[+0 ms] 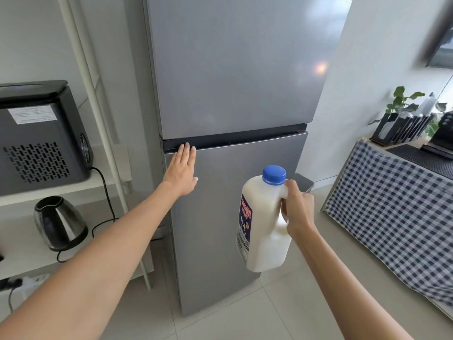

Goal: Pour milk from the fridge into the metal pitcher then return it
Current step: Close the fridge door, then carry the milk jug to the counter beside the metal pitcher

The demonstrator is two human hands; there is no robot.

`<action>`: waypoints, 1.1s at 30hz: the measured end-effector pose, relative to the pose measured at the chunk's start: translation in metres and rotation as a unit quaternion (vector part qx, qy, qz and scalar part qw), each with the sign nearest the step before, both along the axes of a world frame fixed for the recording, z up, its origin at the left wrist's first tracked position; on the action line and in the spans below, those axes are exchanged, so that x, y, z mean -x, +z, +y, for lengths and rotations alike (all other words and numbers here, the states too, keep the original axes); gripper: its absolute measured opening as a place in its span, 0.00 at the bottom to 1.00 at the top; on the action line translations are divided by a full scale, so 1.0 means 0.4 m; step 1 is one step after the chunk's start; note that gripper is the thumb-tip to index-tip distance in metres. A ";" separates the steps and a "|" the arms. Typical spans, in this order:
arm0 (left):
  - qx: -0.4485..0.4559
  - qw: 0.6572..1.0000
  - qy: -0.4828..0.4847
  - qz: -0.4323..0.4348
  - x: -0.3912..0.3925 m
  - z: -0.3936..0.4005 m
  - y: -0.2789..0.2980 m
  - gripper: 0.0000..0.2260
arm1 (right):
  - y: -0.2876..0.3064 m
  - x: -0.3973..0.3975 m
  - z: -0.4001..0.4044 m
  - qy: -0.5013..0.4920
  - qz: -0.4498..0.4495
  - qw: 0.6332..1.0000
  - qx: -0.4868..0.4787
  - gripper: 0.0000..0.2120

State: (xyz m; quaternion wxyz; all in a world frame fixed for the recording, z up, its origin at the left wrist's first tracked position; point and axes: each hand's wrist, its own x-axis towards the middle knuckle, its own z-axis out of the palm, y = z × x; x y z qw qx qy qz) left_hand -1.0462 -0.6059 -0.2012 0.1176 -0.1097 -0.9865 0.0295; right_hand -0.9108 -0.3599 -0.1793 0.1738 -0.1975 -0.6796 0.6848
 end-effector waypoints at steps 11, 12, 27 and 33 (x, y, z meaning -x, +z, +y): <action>-0.246 0.943 -0.033 -0.222 -0.153 0.174 -0.141 0.23 | 0.010 -0.072 0.055 -0.037 0.039 0.998 0.041 0.19; -0.261 0.930 -0.027 -0.258 -0.170 0.197 -0.169 0.18 | 0.009 -0.084 0.066 -0.042 0.043 0.997 0.043 0.19; -0.517 0.564 0.000 -0.644 -0.513 0.651 -0.304 0.16 | -0.037 -0.449 0.351 -0.188 0.035 0.981 0.035 0.22; -0.472 0.551 -0.047 -0.687 -0.711 0.836 -0.306 0.11 | -0.029 -0.683 0.485 -0.263 0.036 0.964 0.027 0.21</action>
